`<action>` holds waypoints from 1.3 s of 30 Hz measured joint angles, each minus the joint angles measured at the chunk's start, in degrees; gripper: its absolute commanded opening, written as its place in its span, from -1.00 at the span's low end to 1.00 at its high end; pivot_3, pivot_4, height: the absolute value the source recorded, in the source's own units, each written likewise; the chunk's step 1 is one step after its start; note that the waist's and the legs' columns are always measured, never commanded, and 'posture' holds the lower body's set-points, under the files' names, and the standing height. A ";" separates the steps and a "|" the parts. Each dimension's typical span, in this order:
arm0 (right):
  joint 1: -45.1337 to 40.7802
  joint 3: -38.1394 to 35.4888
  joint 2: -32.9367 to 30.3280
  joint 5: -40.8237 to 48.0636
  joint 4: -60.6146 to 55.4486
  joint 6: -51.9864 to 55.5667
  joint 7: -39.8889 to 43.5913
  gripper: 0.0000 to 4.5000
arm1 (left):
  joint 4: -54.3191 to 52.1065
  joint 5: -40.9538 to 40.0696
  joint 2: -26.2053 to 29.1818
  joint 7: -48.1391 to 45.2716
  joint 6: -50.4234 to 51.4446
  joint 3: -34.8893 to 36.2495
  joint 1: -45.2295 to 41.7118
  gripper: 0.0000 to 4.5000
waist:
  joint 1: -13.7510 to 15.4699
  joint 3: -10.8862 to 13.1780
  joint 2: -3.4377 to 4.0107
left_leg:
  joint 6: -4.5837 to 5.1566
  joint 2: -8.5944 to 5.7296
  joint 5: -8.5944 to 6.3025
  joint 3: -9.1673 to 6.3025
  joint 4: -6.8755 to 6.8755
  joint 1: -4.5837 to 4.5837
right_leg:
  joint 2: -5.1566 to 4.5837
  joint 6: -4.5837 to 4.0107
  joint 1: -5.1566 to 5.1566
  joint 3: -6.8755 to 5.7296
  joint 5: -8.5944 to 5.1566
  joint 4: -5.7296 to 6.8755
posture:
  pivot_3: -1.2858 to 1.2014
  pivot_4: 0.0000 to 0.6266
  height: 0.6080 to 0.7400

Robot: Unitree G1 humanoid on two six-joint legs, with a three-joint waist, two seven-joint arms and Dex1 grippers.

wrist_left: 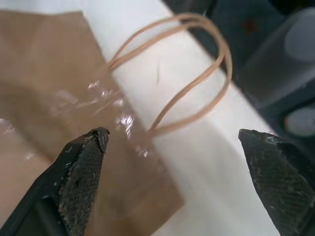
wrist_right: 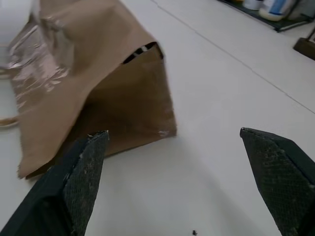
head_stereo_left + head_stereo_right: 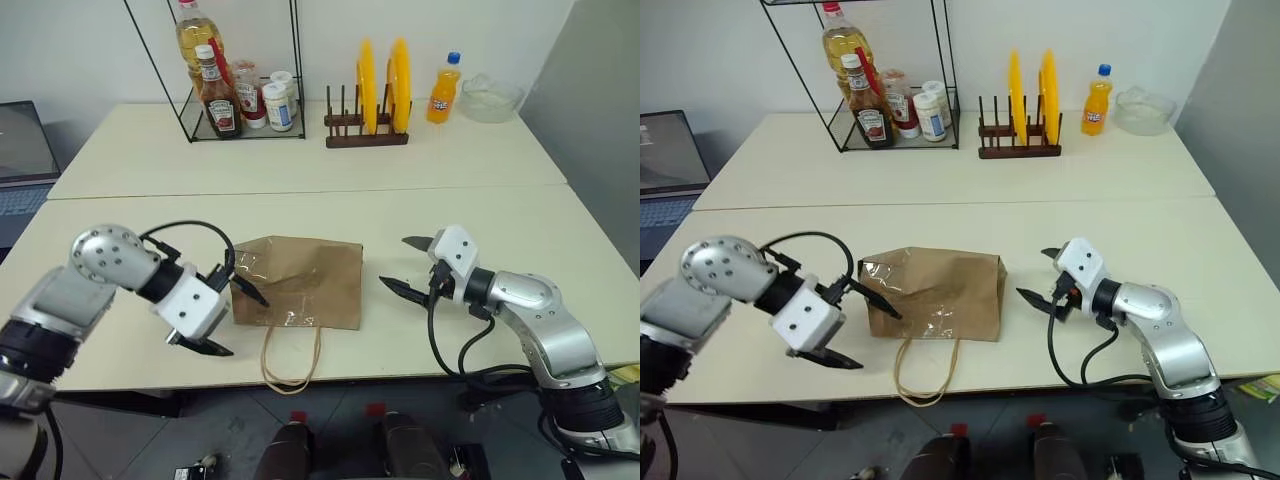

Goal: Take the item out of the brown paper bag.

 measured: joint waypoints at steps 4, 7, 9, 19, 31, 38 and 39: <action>2.25 2.02 -1.73 -0.12 0.24 -3.38 2.82 0.99 | 0.69 4.95 -8.68 7.14 -0.80 -0.17 2.45 1.00 | 0.84 0.02 -0.05 | 0.00 -0.02 0.00 -0.03 0.05 -0.02 | 0.00 0.00 0.03 -0.05 0.00 0.01 | 0.03 -0.52 1.00; 3.75 2.82 -2.80 -0.23 0.69 -5.68 3.91 0.99 | 2.38 7.92 -11.45 10.39 -0.40 -0.18 2.11 1.00 | 0.85 0.02 -0.06 | 0.00 -0.01 0.00 -0.01 0.03 0.01 | 0.01 0.00 0.02 -0.03 0.00 0.02 | 0.03 -0.52 1.00; 4.38 2.80 -3.76 -0.36 1.41 -6.64 4.14 0.99 | 3.73 8.28 -12.54 11.58 0.59 -0.05 1.79 1.00 | 0.83 0.02 -0.05 | 0.00 0.00 0.00 -0.01 0.02 0.02 | 0.01 0.00 0.02 -0.02 0.00 0.02 | 0.03 -0.52 1.00; 7.40 5.26 -6.26 -5.82 4.20 -22.85 6.11 1.00 | -2.53 -1.80 -17.28 16.32 26.75 5.19 -0.15 -0.40 | 0.69 0.02 -0.06 | -0.01 0.01 0.01 -0.02 0.03 0.02 | 0.02 0.01 0.03 -0.04 0.00 0.02 | 0.03 -0.52 1.00; -2.17 13.32 -2.77 -28.87 26.82 -73.56 -5.28 1.00 | -3.67 -9.47 -25.38 28.19 53.91 11.32 -8.42 -0.99 | 0.36 0.01 -0.08 | -0.28 0.04 0.17 0.00 0.02 0.12 | 0.08 0.00 0.06 -0.01 0.00 0.05 | 0.03 -0.52 1.00; -9.65 14.24 3.31 -45.92 36.14 -88.37 -21.49 1.00 | -3.54 -9.43 -26.67 29.53 56.70 11.38 -8.50 -0.99 | 0.42 0.01 -0.08 | -0.47 0.02 0.27 -0.01 0.02 0.11 | 0.08 -0.01 0.01 0.03 0.01 0.05 | 0.03 -0.52 1.00; -10.74 14.69 4.84 -48.07 36.42 -89.31 -23.60 1.00 | -3.57 -9.45 -26.73 29.54 57.04 11.41 -8.49 -0.99 | 0.38 0.01 -0.08 | -0.49 0.02 0.28 -0.01 0.01 0.11 | 0.08 -0.01 0.01 0.03 0.01 0.06 | 0.03 -0.52 1.00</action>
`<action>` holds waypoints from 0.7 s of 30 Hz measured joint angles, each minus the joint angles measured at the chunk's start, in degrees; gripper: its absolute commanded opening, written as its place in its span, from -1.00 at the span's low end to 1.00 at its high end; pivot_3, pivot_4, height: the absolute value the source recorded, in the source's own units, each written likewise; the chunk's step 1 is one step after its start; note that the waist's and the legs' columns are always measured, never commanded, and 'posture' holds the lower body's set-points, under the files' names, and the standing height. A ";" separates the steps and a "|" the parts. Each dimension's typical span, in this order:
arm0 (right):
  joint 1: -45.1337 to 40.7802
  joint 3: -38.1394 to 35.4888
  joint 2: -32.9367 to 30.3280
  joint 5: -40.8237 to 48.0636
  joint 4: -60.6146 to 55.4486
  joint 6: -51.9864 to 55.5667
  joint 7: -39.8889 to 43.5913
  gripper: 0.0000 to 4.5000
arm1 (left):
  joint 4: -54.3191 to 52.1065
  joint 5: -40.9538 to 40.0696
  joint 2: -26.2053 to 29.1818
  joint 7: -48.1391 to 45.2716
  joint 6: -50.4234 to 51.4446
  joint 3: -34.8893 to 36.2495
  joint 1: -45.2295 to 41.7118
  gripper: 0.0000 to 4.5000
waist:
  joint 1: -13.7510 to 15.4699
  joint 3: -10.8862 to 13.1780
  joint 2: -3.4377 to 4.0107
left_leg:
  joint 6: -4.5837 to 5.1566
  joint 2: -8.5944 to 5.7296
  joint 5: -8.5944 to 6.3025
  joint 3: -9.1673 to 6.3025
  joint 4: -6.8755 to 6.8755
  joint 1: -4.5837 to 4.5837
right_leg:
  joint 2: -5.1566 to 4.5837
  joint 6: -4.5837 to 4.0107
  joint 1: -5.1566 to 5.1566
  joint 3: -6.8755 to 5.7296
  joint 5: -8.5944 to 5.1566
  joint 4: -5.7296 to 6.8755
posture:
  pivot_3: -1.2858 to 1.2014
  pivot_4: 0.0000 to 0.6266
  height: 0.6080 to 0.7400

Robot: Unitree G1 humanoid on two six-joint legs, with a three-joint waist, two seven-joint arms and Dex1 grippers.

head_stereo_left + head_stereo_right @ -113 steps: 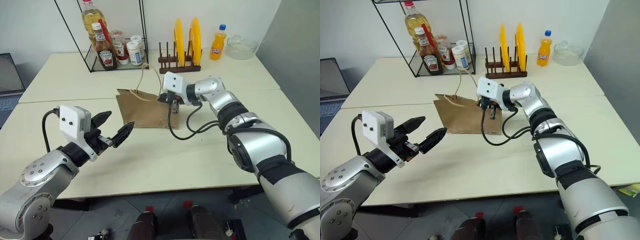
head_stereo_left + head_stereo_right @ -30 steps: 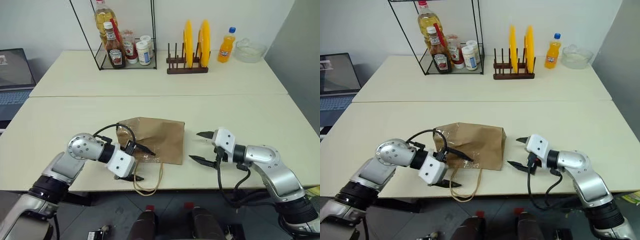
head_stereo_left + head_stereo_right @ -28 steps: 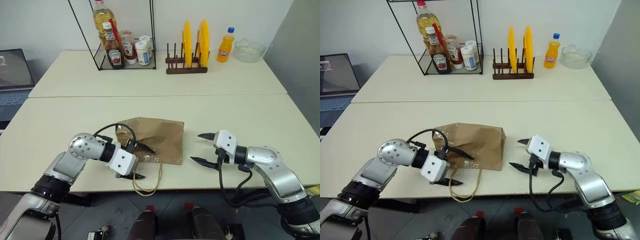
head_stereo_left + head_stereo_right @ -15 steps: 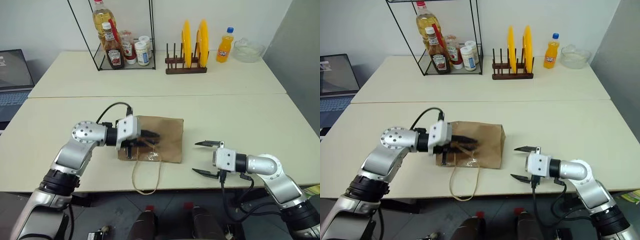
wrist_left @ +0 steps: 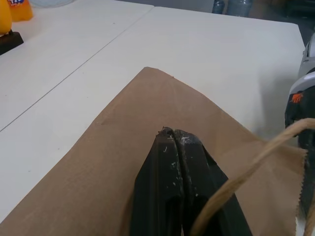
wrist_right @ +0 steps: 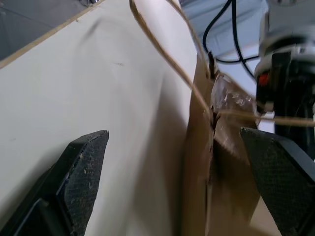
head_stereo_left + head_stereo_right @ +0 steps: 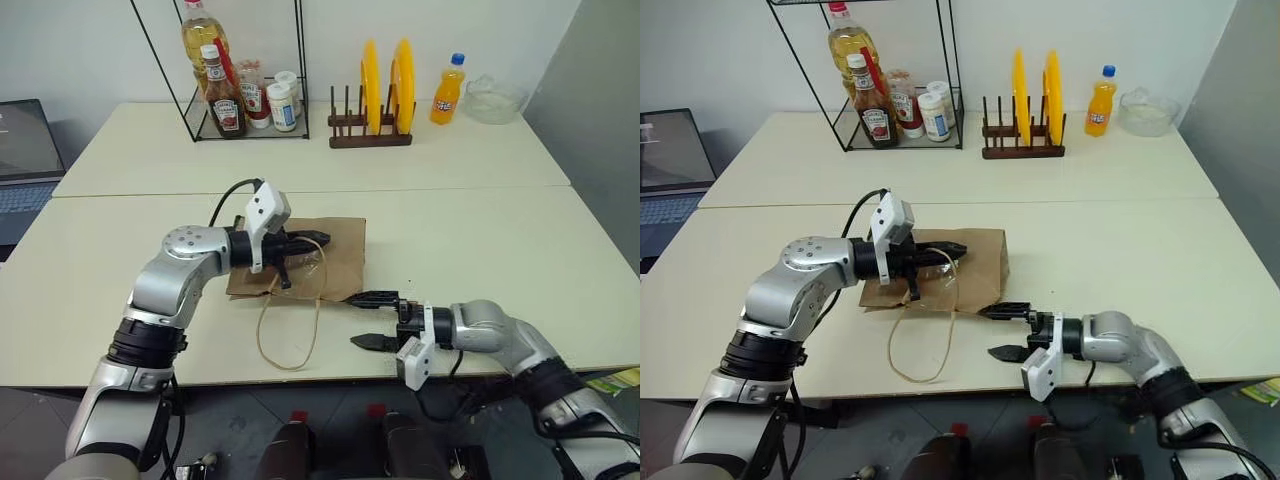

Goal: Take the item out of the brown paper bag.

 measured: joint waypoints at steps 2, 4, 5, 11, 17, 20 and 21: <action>-2.30 0.75 3.03 -3.29 0.12 -0.67 -3.54 1.00 | 0.00 -0.03 -0.16 0.08 0.61 0.03 0.00 -0.99 | -0.16 0.00 0.00 | -0.03 0.02 0.02 -0.01 -0.01 0.00 | 0.02 0.00 -0.03 0.02 0.00 0.02 | 0.03 -0.52 1.00; -4.03 1.77 5.68 -5.36 -0.17 -0.80 -6.76 1.00 | -0.03 -0.04 -0.60 0.08 0.80 0.03 -0.01 -0.99 | -0.09 0.00 0.00 | -0.04 0.00 0.02 -0.03 -0.01 -0.01 | 0.01 -0.01 -0.02 0.02 0.00 0.02 | 0.03 -0.52 1.00; -4.41 2.18 5.95 -6.24 -0.24 -0.69 -7.69 1.00 | -0.02 -0.04 -0.64 0.08 0.87 0.04 0.00 -0.99 | -0.05 0.00 0.00 | -0.03 -0.02 0.02 -0.02 0.01 -0.01 | 0.00 -0.01 -0.02 0.03 0.00 0.01 | 0.03 -0.52 1.00; -5.87 5.62 9.10 -11.13 1.51 2.53 -12.06 0.92 | -0.40 -0.04 -1.03 0.32 1.88 0.59 0.45 -1.00 | 0.04 -0.04 -0.05 | -0.03 -0.02 0.02 -0.04 0.00 0.01 | 0.01 -0.01 -0.01 0.02 0.01 0.02 | 0.03 -0.52 1.00; -7.77 8.34 8.14 -10.89 4.71 2.76 -13.29 0.10 | -1.48 -0.12 -1.17 1.28 2.88 1.46 0.67 -1.00 | 0.00 -0.04 -0.05 | -0.03 -0.03 0.02 -0.03 0.00 0.00 | 0.01 -0.01 -0.01 0.02 0.01 0.02 | 0.03 -0.52 1.00; -7.97 9.09 6.57 -10.45 5.77 2.55 -13.34 -0.41 | -1.47 -0.11 -1.14 1.53 2.94 2.11 0.65 -1.00 | -0.03 -0.04 -0.05 | -0.03 -0.02 0.02 -0.03 0.00 0.00 | 0.01 -0.01 -0.01 0.03 0.01 0.02 | 0.03 -0.52 1.00; -7.99 9.39 6.40 -10.30 5.96 2.50 -13.34 -0.54 | -1.47 -0.12 -1.17 1.83 3.09 2.32 0.60 -1.00 | -0.05 -0.04 -0.05 | -0.03 -0.02 0.02 -0.03 -0.01 0.01 | 0.01 -0.01 -0.01 0.02 0.01 0.02 | 0.03 -0.52 1.00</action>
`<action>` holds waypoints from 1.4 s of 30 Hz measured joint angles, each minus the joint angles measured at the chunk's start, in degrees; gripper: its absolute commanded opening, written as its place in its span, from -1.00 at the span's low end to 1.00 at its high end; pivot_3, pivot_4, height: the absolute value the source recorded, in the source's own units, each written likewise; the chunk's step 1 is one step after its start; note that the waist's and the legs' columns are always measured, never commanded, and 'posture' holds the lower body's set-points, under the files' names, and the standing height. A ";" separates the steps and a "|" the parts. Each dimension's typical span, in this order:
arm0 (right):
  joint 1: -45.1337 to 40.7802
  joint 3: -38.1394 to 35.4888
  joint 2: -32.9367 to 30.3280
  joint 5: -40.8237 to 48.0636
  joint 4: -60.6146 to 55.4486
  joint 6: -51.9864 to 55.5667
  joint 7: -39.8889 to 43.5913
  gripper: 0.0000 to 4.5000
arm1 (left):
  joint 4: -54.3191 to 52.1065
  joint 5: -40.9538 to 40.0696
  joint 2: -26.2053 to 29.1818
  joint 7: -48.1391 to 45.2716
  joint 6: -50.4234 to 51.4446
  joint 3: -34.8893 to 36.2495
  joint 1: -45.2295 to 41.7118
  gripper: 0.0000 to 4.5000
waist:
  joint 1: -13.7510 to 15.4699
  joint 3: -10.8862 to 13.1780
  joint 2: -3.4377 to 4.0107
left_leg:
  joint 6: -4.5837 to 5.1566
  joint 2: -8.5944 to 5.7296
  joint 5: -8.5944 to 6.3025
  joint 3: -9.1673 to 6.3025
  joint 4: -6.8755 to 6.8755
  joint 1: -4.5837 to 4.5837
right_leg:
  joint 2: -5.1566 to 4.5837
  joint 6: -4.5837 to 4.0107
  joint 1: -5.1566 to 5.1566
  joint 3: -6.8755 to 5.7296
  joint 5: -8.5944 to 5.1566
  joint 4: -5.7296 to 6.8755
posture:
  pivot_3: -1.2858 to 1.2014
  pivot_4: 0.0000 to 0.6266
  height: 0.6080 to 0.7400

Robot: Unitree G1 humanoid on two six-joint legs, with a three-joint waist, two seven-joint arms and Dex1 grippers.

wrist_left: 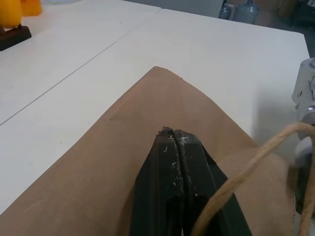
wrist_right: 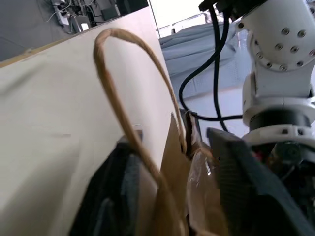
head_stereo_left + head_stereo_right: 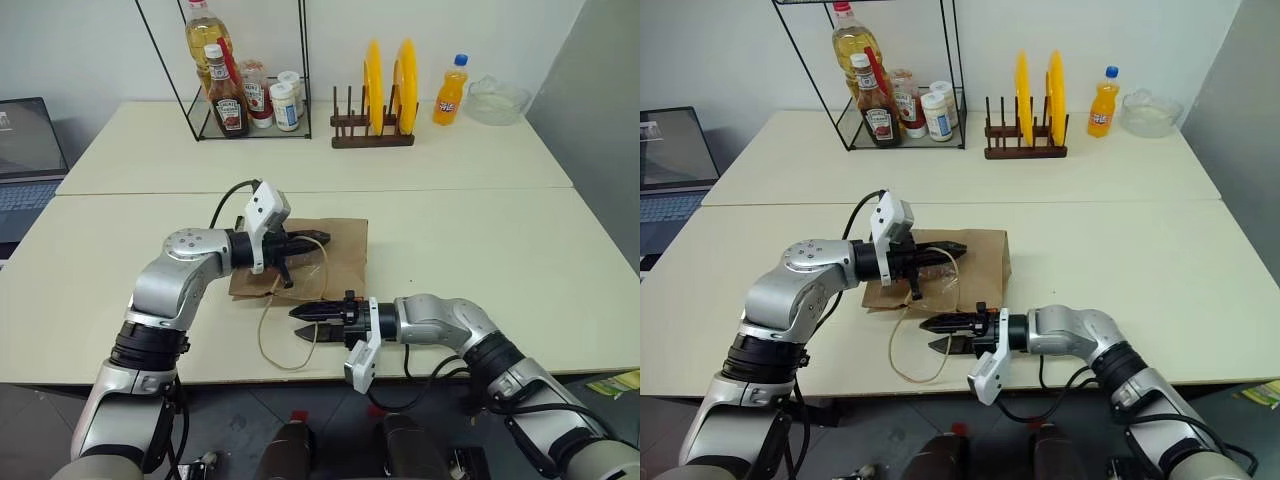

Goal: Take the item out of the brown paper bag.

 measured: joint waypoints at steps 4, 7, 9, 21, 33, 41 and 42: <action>-0.02 1.42 -0.67 2.85 0.09 0.42 2.55 -0.99 | 0.00 -1.41 -0.03 1.17 3.03 0.80 -1.12 -1.00 | -0.03 0.00 0.00 | 0.00 0.00 0.00 0.00 0.01 -0.01 | 0.00 0.00 0.00 0.00 0.00 0.00 | 0.03 -0.52 1.00; 0.28 4.07 -1.51 9.06 1.29 3.16 10.10 -0.99 | 0.11 -2.34 0.38 1.73 5.84 1.74 -3.47 -1.00 | 0.00 0.00 -0.01 | 0.00 0.00 0.00 -0.02 0.02 -0.01 | 0.00 0.00 0.04 -0.03 0.00 -0.01 | 0.03 -0.52 1.00; 0.21 5.09 -1.63 13.71 1.25 6.16 15.82 -0.99 | 1.13 -2.79 0.50 1.80 7.27 1.88 -6.55 -1.00 | 0.05 -0.01 -0.02 | 0.01 -0.01 0.00 -0.07 0.03 0.00 | 0.00 0.00 0.10 -0.08 0.00 -0.03 | 0.03 -0.52 1.00; -2.82 6.18 -3.48 15.60 1.18 11.82 23.18 -0.99 | 17.52 -1.70 -1.05 3.17 11.54 1.67 -21.86 -1.00 | 0.03 -0.02 -0.04 | 0.00 -0.04 0.00 -0.16 0.02 0.29 | 0.00 0.01 0.47 -0.16 0.00 -0.11 | 0.03 -0.52 1.00; -3.26 6.22 -3.67 13.29 1.74 11.56 20.79 -0.99 | 19.41 -0.23 -1.06 2.54 11.04 1.64 -22.64 -1.00 | 0.05 -0.04 -0.08 | 0.00 -0.04 0.00 -0.20 0.02 0.52 | -0.01 0.01 0.76 -0.18 -0.01 -0.18 | 0.03 -0.52 1.00; -3.75 6.70 -3.86 12.68 2.20 11.41 20.19 -0.99 | 21.82 0.80 -1.46 1.98 9.53 1.31 -26.00 -1.00 | 0.08 -0.09 -0.16 | 0.00 -0.02 0.00 -0.25 0.01 0.58 | 0.00 0.01 0.83 -0.24 -0.01 -0.24 | 0.03 -0.52 1.00; -3.82 6.79 -3.86 12.67 2.30 11.41 20.20 -0.99 | 21.81 0.87 -1.32 1.92 8.87 1.48 -26.97 -1.00 | 0.09 -0.16 -0.25 | 0.00 -0.02 0.00 -0.26 -0.01 0.61 | 0.00 0.01 0.87 -0.25 -0.01 -0.29 | 0.03 -0.52 1.00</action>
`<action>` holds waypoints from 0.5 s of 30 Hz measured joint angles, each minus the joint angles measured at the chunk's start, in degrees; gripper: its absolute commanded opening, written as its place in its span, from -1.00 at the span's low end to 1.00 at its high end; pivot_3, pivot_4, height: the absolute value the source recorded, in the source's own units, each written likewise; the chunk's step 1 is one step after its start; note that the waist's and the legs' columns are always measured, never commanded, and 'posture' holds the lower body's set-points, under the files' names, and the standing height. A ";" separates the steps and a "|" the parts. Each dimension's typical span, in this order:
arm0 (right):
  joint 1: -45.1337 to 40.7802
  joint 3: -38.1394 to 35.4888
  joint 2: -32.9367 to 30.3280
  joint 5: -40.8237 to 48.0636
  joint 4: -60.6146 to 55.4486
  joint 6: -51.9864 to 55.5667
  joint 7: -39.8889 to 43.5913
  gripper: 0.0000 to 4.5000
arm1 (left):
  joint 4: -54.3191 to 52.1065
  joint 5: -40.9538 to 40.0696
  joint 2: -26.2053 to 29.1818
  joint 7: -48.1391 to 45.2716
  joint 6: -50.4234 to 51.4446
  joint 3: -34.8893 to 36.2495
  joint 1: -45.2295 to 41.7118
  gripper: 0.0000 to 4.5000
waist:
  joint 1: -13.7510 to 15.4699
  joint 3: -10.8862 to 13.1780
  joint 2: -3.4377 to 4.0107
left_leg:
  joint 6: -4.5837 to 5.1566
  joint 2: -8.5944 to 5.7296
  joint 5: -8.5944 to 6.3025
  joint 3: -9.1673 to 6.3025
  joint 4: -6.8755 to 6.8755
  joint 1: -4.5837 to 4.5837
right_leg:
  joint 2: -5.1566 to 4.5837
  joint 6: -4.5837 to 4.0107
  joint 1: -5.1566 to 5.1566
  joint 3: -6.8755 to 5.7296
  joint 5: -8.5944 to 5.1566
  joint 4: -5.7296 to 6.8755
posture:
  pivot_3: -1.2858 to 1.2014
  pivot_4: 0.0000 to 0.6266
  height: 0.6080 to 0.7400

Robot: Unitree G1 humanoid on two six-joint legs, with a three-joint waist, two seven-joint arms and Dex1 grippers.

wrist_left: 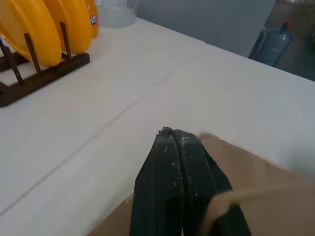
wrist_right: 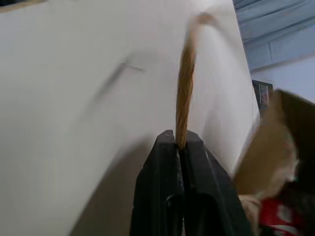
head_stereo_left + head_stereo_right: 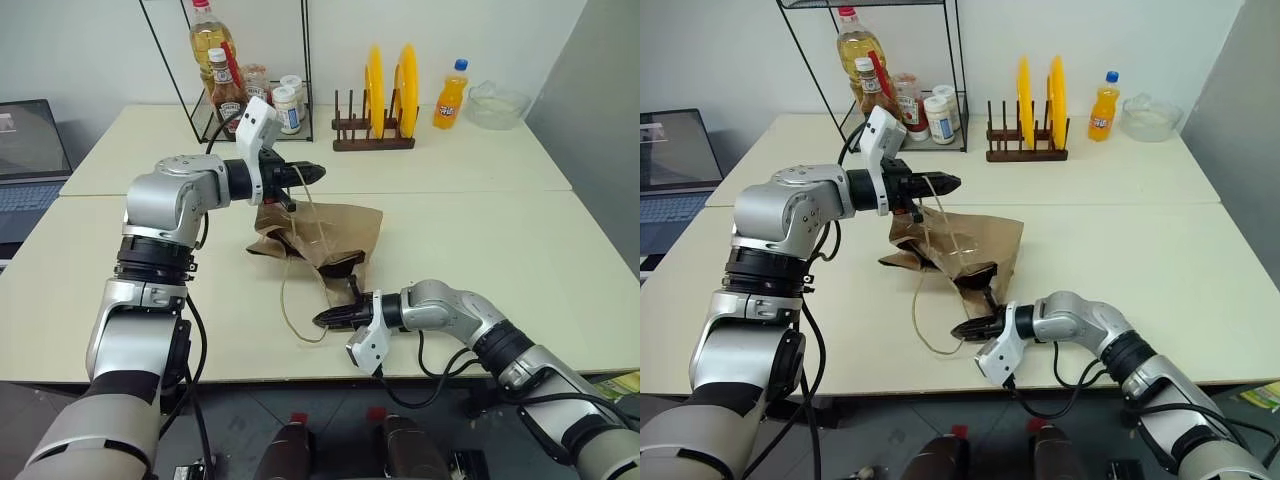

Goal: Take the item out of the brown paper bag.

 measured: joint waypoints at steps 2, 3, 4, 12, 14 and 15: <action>-0.03 0.15 0.01 -0.01 0.46 0.01 0.00 -0.99 | -0.18 0.31 0.16 -0.15 -1.31 0.54 -1.42 -1.00 | 0.00 -0.06 -0.01 | 0.00 -0.02 -0.01 0.07 -0.09 0.35 | -0.02 0.00 0.34 0.05 0.00 -0.19 | 0.03 -0.52 1.00; -0.02 0.29 0.01 0.02 0.61 0.03 0.02 -0.99 | -0.26 0.60 0.21 -0.25 -1.92 0.61 -1.56 -1.00 | 0.00 -0.09 0.00 | 0.01 -0.02 -0.02 0.06 -0.13 0.52 | -0.02 0.01 0.55 0.05 -0.01 -0.31 | 0.03 -0.52 1.00; -0.02 0.30 0.01 0.03 0.67 0.03 0.06 -0.99 | -0.26 0.75 0.22 -0.29 -2.04 0.60 -1.52 -1.00 | 0.00 -0.10 -0.01 | 0.02 -0.02 -0.02 0.04 -0.13 0.57 | -0.02 0.01 0.63 0.03 -0.01 -0.36 | 0.03 -0.52 1.00; -0.38 0.44 -0.01 0.83 0.89 0.02 2.00 -0.99 | 0.32 1.94 0.10 -1.35 -2.66 0.43 -1.19 -1.00 | 0.09 -0.11 -0.02 | 0.02 -0.02 -0.03 -0.01 -0.12 0.56 | -0.02 0.06 0.76 -0.01 0.02 -0.59 | 0.03 -0.52 1.00; -0.42 0.43 -0.01 1.43 0.89 0.23 3.07 -0.99 | 1.11 1.95 -0.09 -1.25 -2.64 0.44 -1.95 -1.00 | 0.18 -0.11 -0.03 | 0.02 -0.04 -0.03 -0.02 -0.11 0.55 | -0.02 0.07 0.78 -0.01 0.03 -0.62 | 0.03 -0.52 1.00; -0.33 0.43 -0.05 2.46 0.89 0.66 4.20 -0.99 | 1.30 1.94 -0.19 -1.26 -2.62 0.45 -2.43 -1.00 | 0.26 -0.11 -0.03 | 0.02 -0.04 -0.03 -0.02 -0.11 0.54 | -0.02 0.07 0.79 -0.02 0.03 -0.63 | 0.03 -0.52 1.00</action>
